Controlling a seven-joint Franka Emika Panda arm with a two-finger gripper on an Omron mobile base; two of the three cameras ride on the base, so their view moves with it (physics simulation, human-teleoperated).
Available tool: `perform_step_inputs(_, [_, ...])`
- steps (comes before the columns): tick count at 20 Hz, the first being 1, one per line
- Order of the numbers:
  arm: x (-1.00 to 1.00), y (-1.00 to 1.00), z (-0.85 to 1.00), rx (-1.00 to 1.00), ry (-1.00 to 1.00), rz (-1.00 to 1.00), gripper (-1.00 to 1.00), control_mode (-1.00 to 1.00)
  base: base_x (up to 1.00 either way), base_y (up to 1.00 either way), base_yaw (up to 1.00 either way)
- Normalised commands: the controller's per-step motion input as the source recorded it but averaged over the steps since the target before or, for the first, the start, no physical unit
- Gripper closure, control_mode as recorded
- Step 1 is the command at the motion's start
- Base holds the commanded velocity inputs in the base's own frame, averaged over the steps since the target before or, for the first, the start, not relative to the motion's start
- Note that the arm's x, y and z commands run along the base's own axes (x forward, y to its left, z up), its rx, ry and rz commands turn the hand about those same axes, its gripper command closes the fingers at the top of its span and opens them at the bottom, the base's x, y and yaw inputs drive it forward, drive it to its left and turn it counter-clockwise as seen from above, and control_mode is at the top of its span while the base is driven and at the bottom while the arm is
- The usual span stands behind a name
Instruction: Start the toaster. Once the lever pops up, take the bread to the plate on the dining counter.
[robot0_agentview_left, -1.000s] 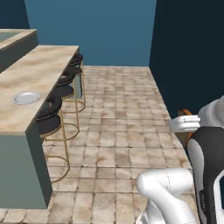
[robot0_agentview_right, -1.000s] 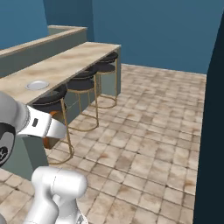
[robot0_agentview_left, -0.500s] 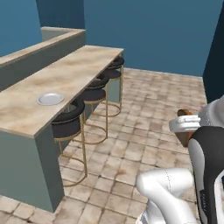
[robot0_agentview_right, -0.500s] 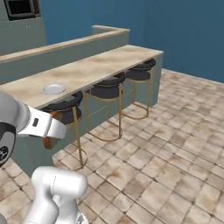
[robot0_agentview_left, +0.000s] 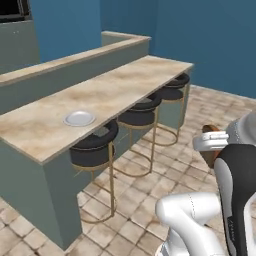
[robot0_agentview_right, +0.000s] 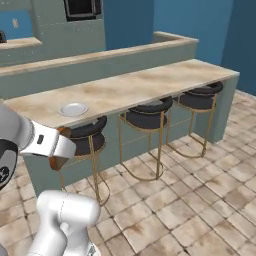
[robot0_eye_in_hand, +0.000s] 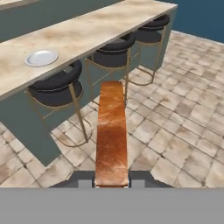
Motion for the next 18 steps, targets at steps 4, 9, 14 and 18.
perform_step_inputs(4, [0.0,0.0,0.0,0.0,0.0,0.0,1.0,1.0,0.6,-0.46,0.51])
perform_step_inputs(9, [0.0,0.0,0.0,0.0,0.0,0.0,1.0,1.0,0.46,-0.23,0.53])
perform_step_inputs(14, [0.0,0.0,0.0,0.0,0.0,0.0,1.0,1.0,0.44,-0.14,0.51])
perform_step_inputs(18, [0.0,0.0,0.0,0.0,0.0,0.0,1.0,1.0,0.51,-0.32,0.48])
